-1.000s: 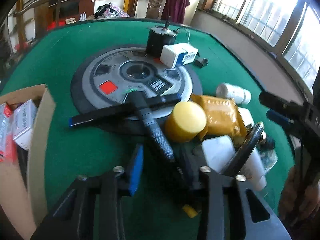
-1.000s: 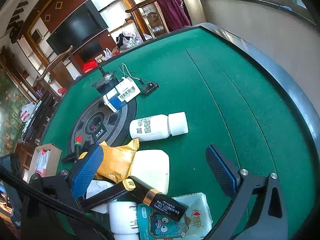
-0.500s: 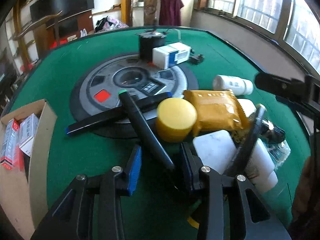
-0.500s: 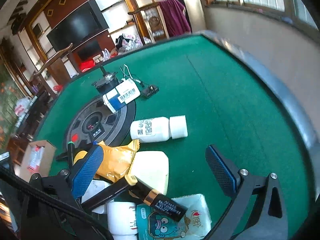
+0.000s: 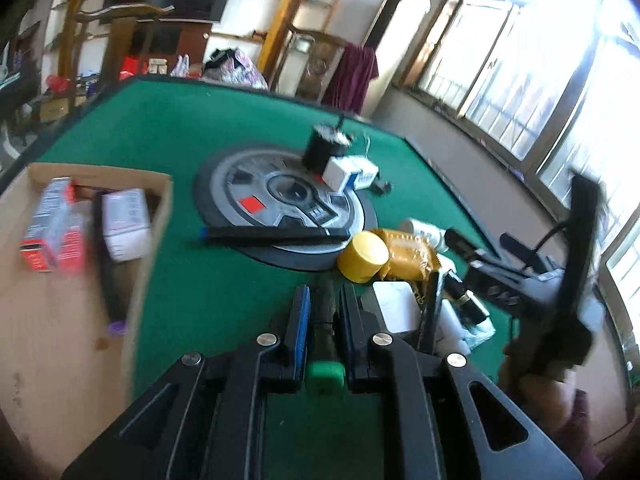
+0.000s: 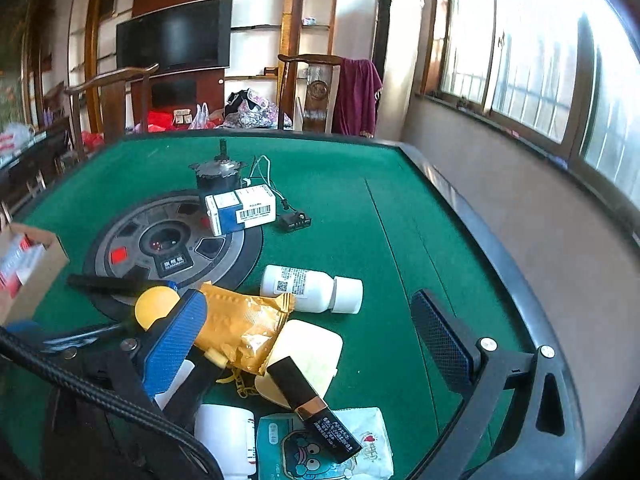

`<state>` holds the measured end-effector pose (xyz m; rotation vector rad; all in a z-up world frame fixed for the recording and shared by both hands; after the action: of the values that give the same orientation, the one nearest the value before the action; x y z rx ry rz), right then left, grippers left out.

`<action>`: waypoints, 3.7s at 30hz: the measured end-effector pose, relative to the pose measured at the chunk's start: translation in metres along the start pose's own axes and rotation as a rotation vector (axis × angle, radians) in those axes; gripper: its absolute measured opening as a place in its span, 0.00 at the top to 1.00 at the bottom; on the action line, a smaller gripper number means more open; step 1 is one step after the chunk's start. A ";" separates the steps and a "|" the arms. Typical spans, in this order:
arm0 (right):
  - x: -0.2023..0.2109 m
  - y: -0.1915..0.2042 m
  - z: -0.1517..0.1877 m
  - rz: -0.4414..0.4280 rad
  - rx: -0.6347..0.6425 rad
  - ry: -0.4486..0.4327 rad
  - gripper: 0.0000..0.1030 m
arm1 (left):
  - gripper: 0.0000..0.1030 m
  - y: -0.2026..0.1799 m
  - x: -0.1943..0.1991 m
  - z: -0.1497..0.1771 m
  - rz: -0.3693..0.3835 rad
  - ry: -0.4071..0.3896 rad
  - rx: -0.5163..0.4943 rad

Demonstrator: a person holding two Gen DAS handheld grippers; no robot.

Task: Organize objects

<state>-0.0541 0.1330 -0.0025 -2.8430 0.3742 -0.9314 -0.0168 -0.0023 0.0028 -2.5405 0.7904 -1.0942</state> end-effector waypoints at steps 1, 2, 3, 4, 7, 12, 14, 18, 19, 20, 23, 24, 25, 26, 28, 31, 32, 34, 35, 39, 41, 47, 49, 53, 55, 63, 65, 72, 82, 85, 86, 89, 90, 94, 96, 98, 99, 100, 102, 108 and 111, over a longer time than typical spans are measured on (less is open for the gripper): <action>0.001 0.002 0.000 0.005 0.011 -0.005 0.01 | 0.89 0.002 0.006 -0.001 -0.001 -0.009 0.001; 0.001 0.004 0.001 0.010 0.026 -0.009 0.01 | 0.89 0.003 0.012 -0.001 -0.003 -0.019 0.005; 0.001 0.006 0.001 0.013 0.036 -0.012 0.01 | 0.89 0.005 0.017 -0.001 -0.002 -0.025 0.007; 0.001 0.008 0.002 0.016 0.045 -0.014 0.01 | 0.88 0.004 0.020 0.000 -0.002 -0.028 0.004; 0.001 0.013 0.003 0.030 0.073 -0.018 0.01 | 0.88 0.003 0.030 0.006 -0.017 -0.035 -0.028; 0.003 0.017 0.006 0.040 0.094 -0.026 0.01 | 0.88 0.003 0.034 0.011 -0.014 -0.033 -0.032; 0.003 0.017 0.006 0.040 0.097 -0.027 0.01 | 0.88 0.004 0.034 0.008 -0.002 -0.042 -0.013; 0.002 0.018 0.006 0.032 0.095 -0.021 0.01 | 0.88 0.003 0.034 0.005 0.016 -0.050 -0.004; 0.002 0.018 0.006 0.030 0.093 -0.018 0.01 | 0.88 0.002 0.032 0.006 0.026 -0.050 -0.002; 0.002 0.018 0.006 0.026 0.091 -0.015 0.01 | 0.88 0.001 0.030 0.006 0.029 -0.047 -0.002; 0.002 0.018 0.006 0.016 0.086 -0.009 0.01 | 0.88 -0.002 0.019 0.013 0.008 -0.012 -0.027; 0.002 0.018 0.006 0.014 0.086 -0.008 0.01 | 0.88 -0.004 0.016 0.017 -0.003 0.001 -0.038; 0.002 0.018 0.006 0.013 0.087 -0.009 0.01 | 0.88 -0.005 0.012 0.020 -0.015 0.015 -0.050; 0.003 0.019 0.005 0.012 0.087 -0.009 0.01 | 0.88 -0.006 0.008 0.024 -0.036 0.033 -0.067; 0.004 0.019 0.006 0.009 0.088 -0.010 0.01 | 0.88 -0.007 0.001 0.031 -0.087 0.058 -0.108; 0.004 0.020 0.006 0.007 0.091 -0.009 0.01 | 0.86 -0.001 -0.012 0.042 -0.183 0.127 -0.172; 0.004 0.021 0.006 0.007 0.092 -0.008 0.01 | 0.85 0.002 -0.014 0.046 -0.199 0.145 -0.177; 0.004 0.021 0.006 0.006 0.093 -0.008 0.01 | 0.73 0.011 -0.022 0.055 -0.229 0.195 -0.174; 0.003 0.021 0.006 0.006 0.093 -0.007 0.01 | 0.73 0.015 -0.026 0.061 -0.233 0.224 -0.164; 0.002 0.021 0.007 0.005 0.093 0.002 0.01 | 0.77 0.011 -0.025 0.062 -0.199 0.220 -0.172; 0.001 0.022 0.009 0.009 0.095 0.009 0.01 | 0.88 0.011 -0.025 0.063 -0.152 0.216 -0.135; -0.003 0.021 0.012 0.014 0.101 0.022 0.01 | 0.89 0.011 -0.002 0.047 -0.079 0.126 -0.080; -0.004 0.021 0.013 0.017 0.104 0.026 0.01 | 0.89 0.010 0.007 0.041 -0.049 0.097 -0.062; -0.005 0.021 0.016 0.039 0.113 0.022 0.01 | 0.89 0.010 0.030 0.032 -0.004 0.037 -0.026; -0.003 0.019 0.014 0.044 0.107 0.010 0.01 | 0.89 0.010 0.047 0.026 0.030 -0.016 -0.013; 0.031 0.007 0.008 -0.219 -0.106 0.079 0.01 | 0.89 0.023 0.123 0.001 0.089 -0.196 -0.009; 0.038 0.013 0.015 -0.323 -0.156 0.144 0.01 | 0.89 0.030 0.136 -0.001 0.094 -0.228 -0.002; 0.040 0.035 0.024 -0.456 -0.261 0.286 0.01 | 0.89 0.066 0.160 0.003 0.088 -0.290 0.057; 0.029 0.137 -0.006 -0.536 -0.140 0.369 0.01 | 0.89 0.099 0.173 0.006 0.091 -0.331 0.095; 0.000 0.169 -0.025 -0.428 0.043 0.320 0.01 | 0.89 0.106 0.176 0.006 0.098 -0.337 0.101; -0.010 0.174 -0.028 -0.400 0.097 0.318 0.01 | 0.89 0.109 0.178 0.007 0.101 -0.337 0.106; -0.041 0.187 -0.020 -0.406 0.181 0.427 0.01 | 0.89 0.115 0.181 0.011 0.119 -0.332 0.119; -0.047 0.189 -0.015 -0.425 0.192 0.467 0.01 | 0.89 0.116 0.182 0.014 0.123 -0.331 0.121; -0.052 0.199 0.004 -0.447 0.339 0.520 0.01 | 0.89 0.126 0.181 0.013 0.128 -0.332 0.133; -0.048 0.203 0.012 -0.431 0.443 0.509 0.01 | 0.89 0.133 0.177 0.012 0.138 -0.330 0.152; -0.045 0.207 0.020 -0.391 0.560 0.466 0.02 | 0.89 0.139 0.172 0.013 0.143 -0.323 0.168; -0.046 0.208 0.022 -0.359 0.611 0.437 0.05 | 0.89 0.141 0.170 0.014 0.142 -0.319 0.175; -0.044 0.209 0.021 -0.361 0.631 0.402 0.11 | 0.89 0.143 0.168 0.014 0.140 -0.316 0.178; -0.045 0.208 0.015 -0.372 0.621 0.396 0.35 | 0.89 0.144 0.166 0.016 0.136 -0.309 0.181; -0.054 0.206 0.009 -0.435 0.549 0.452 0.65 | 0.89 0.142 0.167 0.014 0.121 -0.308 0.172; -0.054 0.205 0.006 -0.463 0.503 0.462 0.82 | 0.89 0.141 0.167 0.014 0.119 -0.306 0.177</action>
<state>-0.1325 -0.0487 -0.0777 -2.2623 -0.4484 -1.5119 0.0347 -0.2130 0.0303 -2.3970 0.7172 -0.6828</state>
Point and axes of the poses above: each gripper's, at about its wrist camera, not at the fingertips, and x roughly against the way its jaws point, y to its left, z to its underside, the point moved 9 cm from there along -x, roughly the way its jaws point, and after that the axes turned 7 degrees about z, right-handed, at the moved point
